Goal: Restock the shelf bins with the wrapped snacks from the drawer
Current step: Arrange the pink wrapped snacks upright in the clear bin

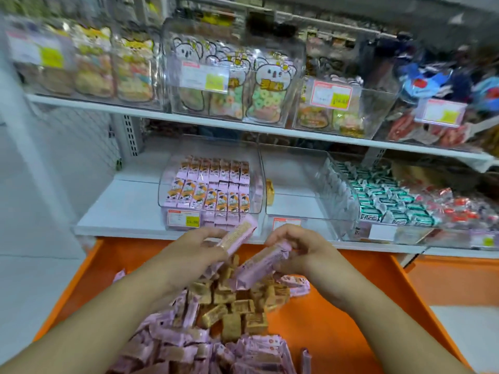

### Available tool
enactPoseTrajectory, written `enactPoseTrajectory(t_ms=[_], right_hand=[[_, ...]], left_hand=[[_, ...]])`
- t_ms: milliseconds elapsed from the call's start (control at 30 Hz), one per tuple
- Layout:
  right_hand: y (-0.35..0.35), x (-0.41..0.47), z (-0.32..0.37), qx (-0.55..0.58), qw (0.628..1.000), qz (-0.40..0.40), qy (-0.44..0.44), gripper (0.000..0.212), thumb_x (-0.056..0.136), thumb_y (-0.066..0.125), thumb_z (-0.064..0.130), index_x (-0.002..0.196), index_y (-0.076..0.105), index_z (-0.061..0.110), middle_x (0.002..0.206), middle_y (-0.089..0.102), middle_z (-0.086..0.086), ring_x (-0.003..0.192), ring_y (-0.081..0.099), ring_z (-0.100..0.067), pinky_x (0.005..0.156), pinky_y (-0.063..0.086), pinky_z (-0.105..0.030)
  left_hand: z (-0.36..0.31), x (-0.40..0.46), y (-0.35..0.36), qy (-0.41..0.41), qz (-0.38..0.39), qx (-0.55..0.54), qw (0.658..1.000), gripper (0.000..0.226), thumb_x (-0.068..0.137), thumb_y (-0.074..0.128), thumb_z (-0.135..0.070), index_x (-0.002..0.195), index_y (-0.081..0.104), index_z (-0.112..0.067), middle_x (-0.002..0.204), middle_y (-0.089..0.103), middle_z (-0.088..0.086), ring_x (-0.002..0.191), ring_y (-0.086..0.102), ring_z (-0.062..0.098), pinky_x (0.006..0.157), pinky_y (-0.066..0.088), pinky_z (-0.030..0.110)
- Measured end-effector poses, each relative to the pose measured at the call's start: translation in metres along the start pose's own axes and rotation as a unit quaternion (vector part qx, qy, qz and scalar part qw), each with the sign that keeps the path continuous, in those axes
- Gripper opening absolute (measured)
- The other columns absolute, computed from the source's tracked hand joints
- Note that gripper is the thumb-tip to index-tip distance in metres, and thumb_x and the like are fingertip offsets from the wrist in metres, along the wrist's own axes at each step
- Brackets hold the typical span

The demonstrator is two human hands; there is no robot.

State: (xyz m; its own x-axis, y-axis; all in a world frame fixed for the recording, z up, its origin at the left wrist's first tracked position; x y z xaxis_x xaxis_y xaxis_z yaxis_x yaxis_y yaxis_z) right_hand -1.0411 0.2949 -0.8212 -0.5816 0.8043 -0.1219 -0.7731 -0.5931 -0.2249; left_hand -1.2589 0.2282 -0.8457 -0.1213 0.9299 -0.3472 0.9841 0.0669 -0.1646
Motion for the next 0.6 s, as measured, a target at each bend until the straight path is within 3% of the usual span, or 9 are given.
enactPoseTrajectory(t_ms=[67, 133, 200, 267, 367, 500, 567, 600], right_hand=[[0.001, 0.008, 0.004, 0.007, 1.000, -0.010, -0.004, 0.027, 0.086, 0.076, -0.002, 0.106, 0.070, 0.015, 0.094, 0.074, -0.015, 0.081, 0.067, -0.033, 0.078, 0.054, -0.047], [0.002, 0.016, 0.008, 0.006, 1.000, -0.020, -0.003, 0.018, 0.094, 0.077, 0.008, 0.108, 0.071, 0.017, 0.095, 0.076, -0.016, 0.087, 0.072, -0.042, 0.082, 0.059, -0.049], [0.005, 0.025, 0.011, -0.002, 1.000, -0.021, 0.002, 0.013, 0.097, 0.075, 0.017, 0.108, 0.070, 0.012, 0.094, 0.076, -0.019, 0.089, 0.074, -0.039, 0.084, 0.061, -0.053], [0.008, 0.034, 0.011, -0.016, 1.000, -0.020, 0.007, 0.020, 0.098, 0.074, 0.023, 0.105, 0.068, 0.005, 0.095, 0.076, -0.022, 0.084, 0.074, -0.033, 0.085, 0.060, -0.059], [0.014, 0.045, 0.014, -0.045, 0.999, -0.021, 0.012, 0.033, 0.097, 0.075, 0.035, 0.102, 0.068, 0.003, 0.092, 0.073, -0.023, 0.080, 0.073, -0.036, 0.080, 0.059, -0.063], [0.020, 0.056, 0.015, -0.053, 0.998, -0.023, 0.012, 0.045, 0.096, 0.074, 0.042, 0.105, 0.065, -0.001, 0.090, 0.070, -0.028, 0.078, 0.070, -0.046, 0.075, 0.058, -0.063], [0.021, 0.058, 0.014, -0.044, 0.999, -0.027, 0.016, 0.043, 0.096, 0.073, 0.042, 0.102, 0.067, 0.000, 0.085, 0.072, -0.021, 0.071, 0.070, -0.038, 0.073, 0.059, -0.060], [0.021, 0.058, 0.014, -0.037, 0.999, -0.030, 0.018, 0.040, 0.096, 0.072, 0.041, 0.098, 0.067, 0.001, 0.079, 0.072, -0.016, 0.068, 0.068, -0.034, 0.072, 0.060, -0.057]], left_hand=[[-0.005, 0.001, -0.005, 0.011, -0.005, 0.012, 1.000, 0.031, 0.096, 0.070, -0.010, 0.119, 0.066, -0.031, 0.090, 0.078, -0.002, 0.068, 0.061, 0.018, 0.057, 0.046, 0.023], [-0.007, 0.004, -0.011, 0.018, -0.006, 0.023, 1.000, 0.029, 0.098, 0.070, -0.015, 0.119, 0.064, -0.034, 0.094, 0.079, -0.013, 0.077, 0.067, 0.014, 0.068, 0.049, 0.026], [-0.010, 0.008, -0.016, 0.025, -0.012, 0.020, 0.999, 0.033, 0.095, 0.074, -0.016, 0.121, 0.064, -0.035, 0.101, 0.077, -0.020, 0.084, 0.071, 0.006, 0.078, 0.053, 0.026], [-0.017, 0.012, -0.021, 0.048, -0.036, 0.060, 0.996, 0.044, 0.089, 0.080, -0.016, 0.124, 0.065, -0.037, 0.115, 0.072, -0.020, 0.088, 0.071, -0.002, 0.079, 0.056, 0.025], [-0.024, 0.015, -0.023, 0.065, -0.051, 0.117, 0.990, 0.051, 0.085, 0.082, -0.018, 0.128, 0.066, -0.039, 0.115, 0.071, -0.018, 0.086, 0.073, 0.004, 0.080, 0.060, 0.033], [-0.021, 0.021, -0.018, 0.028, -0.015, 0.040, 0.999, 0.039, 0.078, 0.081, -0.039, 0.116, 0.072, -0.040, 0.105, 0.077, -0.008, 0.088, 0.077, 0.023, 0.090, 0.060, 0.054], [-0.019, 0.025, -0.017, 0.007, -0.021, -0.033, 0.999, 0.021, 0.091, 0.072, -0.028, 0.112, 0.075, -0.032, 0.103, 0.079, -0.003, 0.093, 0.077, 0.025, 0.095, 0.058, 0.052], [-0.018, 0.025, -0.017, 0.004, -0.024, -0.058, 0.998, 0.020, 0.097, 0.066, -0.019, 0.112, 0.076, -0.029, 0.102, 0.080, -0.002, 0.092, 0.076, 0.020, 0.092, 0.057, 0.045]])
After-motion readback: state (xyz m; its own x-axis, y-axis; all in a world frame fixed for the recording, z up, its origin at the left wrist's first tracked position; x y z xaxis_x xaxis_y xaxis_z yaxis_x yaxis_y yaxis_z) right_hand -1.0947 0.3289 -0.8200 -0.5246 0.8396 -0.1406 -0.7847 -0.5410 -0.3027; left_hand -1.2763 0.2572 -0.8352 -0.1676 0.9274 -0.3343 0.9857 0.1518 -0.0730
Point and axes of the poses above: each hand's wrist, its own x-axis towards the middle knuckle, its own y-axis out of the palm, z = x × y, the point moved 6 cm from there along x, towards the middle knuckle
